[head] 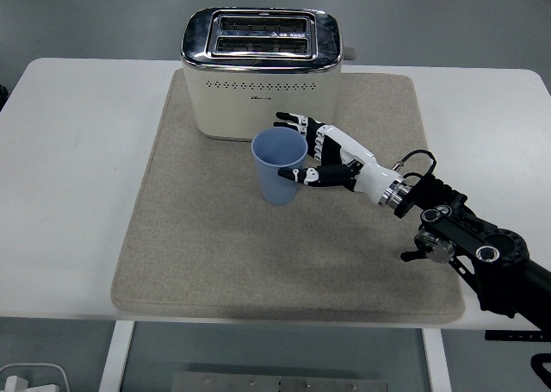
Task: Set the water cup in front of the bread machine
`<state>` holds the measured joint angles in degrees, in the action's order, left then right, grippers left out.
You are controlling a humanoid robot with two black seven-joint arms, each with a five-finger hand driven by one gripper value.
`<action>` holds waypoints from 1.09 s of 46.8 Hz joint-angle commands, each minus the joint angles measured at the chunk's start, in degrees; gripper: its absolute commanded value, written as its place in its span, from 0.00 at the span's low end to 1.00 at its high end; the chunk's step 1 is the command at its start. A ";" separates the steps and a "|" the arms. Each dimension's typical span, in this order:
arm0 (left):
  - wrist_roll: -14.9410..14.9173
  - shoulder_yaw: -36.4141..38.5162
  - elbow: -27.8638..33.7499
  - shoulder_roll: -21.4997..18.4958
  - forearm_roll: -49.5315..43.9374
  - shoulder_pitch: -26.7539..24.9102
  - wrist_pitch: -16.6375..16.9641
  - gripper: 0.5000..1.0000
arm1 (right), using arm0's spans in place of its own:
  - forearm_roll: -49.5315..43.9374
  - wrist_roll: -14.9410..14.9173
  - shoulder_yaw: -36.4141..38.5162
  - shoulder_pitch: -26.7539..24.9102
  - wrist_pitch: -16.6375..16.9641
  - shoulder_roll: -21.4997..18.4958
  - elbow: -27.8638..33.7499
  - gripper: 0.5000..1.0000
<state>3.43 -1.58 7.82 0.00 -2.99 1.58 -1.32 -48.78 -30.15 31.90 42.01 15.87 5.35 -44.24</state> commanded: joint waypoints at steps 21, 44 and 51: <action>0.00 0.00 0.00 0.00 0.00 0.00 0.00 1.00 | 0.00 -0.08 0.00 -0.35 2.58 3.96 0.03 0.85; 0.00 0.00 0.00 0.00 0.00 0.00 0.00 1.00 | 2.90 -0.08 3.87 -0.97 8.30 12.04 0.38 0.85; 0.00 0.00 0.00 0.00 0.00 0.00 0.00 1.00 | 5.97 0.09 4.57 -0.62 8.03 12.84 2.84 0.85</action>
<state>3.43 -1.58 7.82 0.00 -2.99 1.58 -1.32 -44.64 -30.14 36.30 41.07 24.10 18.05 -42.61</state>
